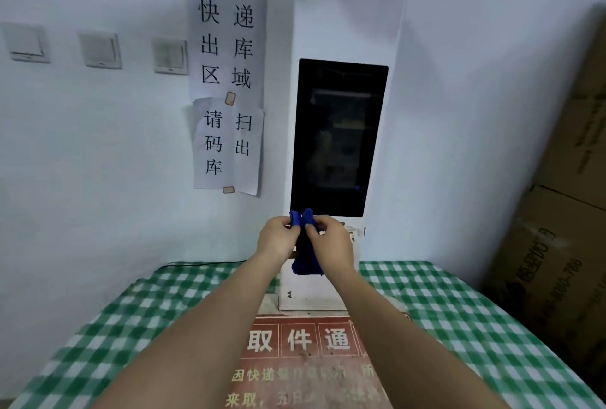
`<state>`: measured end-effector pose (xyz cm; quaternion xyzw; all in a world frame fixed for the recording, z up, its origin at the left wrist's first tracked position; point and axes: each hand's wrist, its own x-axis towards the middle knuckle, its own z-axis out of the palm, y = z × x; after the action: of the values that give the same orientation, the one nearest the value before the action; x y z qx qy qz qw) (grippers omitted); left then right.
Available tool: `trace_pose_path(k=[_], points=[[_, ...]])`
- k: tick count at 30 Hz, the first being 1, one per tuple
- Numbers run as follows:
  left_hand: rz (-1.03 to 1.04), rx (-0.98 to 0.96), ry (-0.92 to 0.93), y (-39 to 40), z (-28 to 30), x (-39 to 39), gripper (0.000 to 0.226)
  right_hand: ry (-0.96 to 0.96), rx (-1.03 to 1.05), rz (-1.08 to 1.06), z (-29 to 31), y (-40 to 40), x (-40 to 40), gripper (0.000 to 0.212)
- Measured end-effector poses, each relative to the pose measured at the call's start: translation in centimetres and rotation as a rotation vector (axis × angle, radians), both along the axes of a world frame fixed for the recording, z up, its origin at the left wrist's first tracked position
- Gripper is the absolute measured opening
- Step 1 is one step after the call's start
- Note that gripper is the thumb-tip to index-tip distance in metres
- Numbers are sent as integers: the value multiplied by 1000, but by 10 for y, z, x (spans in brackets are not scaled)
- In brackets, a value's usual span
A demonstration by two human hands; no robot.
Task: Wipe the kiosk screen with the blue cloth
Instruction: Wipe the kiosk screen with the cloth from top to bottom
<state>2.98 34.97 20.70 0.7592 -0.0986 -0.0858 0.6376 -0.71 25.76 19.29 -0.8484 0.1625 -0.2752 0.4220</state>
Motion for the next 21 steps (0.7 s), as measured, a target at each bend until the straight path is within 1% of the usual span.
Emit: trace_pose_path(k=[5,8,9,12,13,14,16,19,21], points=[[-13,76,-61,7,11,-3,25,-23,-62,-17,10,10,5,21],[-27,-11,39,7,20,-4,30,-40,-21,42,16,12,7,22],[-18,-54,76,7,23,-3,32,-62,51,77,17,13,8,22],[-15,-145,131,6,31,1,36,-132,397,168,19,11,6,25],[-21,-173,144,5,34,1,36,-139,480,197,20,10,5,25],[-29,-191,151,5,36,0,35,-139,516,217,21,7,5,26],[-49,-186,152,3,41,-1,34,-127,495,225,22,1,8,24],[-70,-174,114,-2,47,0,36,-152,457,221,30,-4,13,13],[-75,-162,92,-6,56,0,34,-156,440,229,38,-9,18,14]])
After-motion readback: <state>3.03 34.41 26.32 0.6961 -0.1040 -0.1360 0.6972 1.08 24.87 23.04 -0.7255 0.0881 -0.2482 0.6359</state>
